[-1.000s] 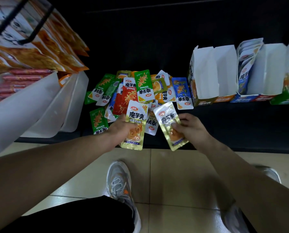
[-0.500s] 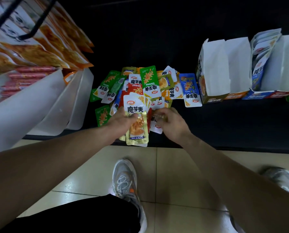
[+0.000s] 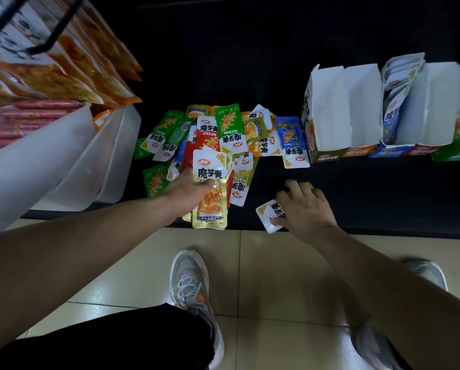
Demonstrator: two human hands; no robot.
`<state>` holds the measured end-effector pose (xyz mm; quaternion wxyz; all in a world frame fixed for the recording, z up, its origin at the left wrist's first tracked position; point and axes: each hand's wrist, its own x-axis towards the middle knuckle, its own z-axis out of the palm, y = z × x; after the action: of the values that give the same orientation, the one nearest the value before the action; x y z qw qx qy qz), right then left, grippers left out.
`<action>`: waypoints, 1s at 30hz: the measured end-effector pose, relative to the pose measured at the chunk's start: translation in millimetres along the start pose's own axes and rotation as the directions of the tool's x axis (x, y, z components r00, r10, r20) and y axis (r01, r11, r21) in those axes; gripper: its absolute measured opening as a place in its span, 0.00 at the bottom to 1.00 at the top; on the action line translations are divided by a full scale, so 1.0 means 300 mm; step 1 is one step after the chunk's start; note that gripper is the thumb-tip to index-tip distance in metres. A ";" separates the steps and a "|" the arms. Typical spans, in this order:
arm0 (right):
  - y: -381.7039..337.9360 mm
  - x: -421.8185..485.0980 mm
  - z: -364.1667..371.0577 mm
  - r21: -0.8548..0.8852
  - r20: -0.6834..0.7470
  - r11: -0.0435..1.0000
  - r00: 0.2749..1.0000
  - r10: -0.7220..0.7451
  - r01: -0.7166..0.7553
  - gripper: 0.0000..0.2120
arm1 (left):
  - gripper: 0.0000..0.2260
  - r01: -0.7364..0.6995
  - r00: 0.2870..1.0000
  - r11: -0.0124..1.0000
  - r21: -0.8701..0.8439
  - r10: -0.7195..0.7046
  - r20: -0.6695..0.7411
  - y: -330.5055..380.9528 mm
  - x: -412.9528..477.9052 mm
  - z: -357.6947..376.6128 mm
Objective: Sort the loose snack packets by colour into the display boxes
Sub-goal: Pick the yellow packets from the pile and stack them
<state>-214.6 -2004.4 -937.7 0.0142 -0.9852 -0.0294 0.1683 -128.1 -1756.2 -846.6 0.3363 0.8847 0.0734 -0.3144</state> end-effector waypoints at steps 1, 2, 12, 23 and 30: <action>0.005 0.006 -0.008 0.003 0.030 1.000 1.000 0.008 -0.008 0.33 | 0.22 -0.009 1.000 1.000 0.000 0.009 0.010 -0.005 0.001 0.000; 0.013 0.009 -0.015 0.003 0.062 1.000 0.998 0.011 -0.011 0.36 | 0.23 -0.009 1.000 1.000 -0.002 0.009 0.015 -0.007 0.002 0.001; 0.117 0.002 -0.046 0.014 0.154 0.999 0.987 -0.048 0.047 0.33 | 0.24 -0.003 1.000 0.999 0.054 0.002 0.009 0.011 -0.025 0.024; -0.014 0.001 -0.118 0.963 0.268 0.006 0.963 0.026 -0.268 0.03 | 0.29 0.027 0.998 1.000 -0.010 -0.026 0.051 -0.009 0.004 0.048; -0.200 0.048 -0.189 0.950 0.294 -0.120 0.955 0.026 -0.289 0.13 | 0.25 0.007 1.000 0.999 -0.038 -0.008 -0.016 0.010 0.002 0.059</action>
<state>-185.2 -1944.7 -886.8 0.7142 -0.6257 0.2219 0.2215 -135.6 -1769.9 -855.4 0.3512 0.8804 0.0855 -0.3071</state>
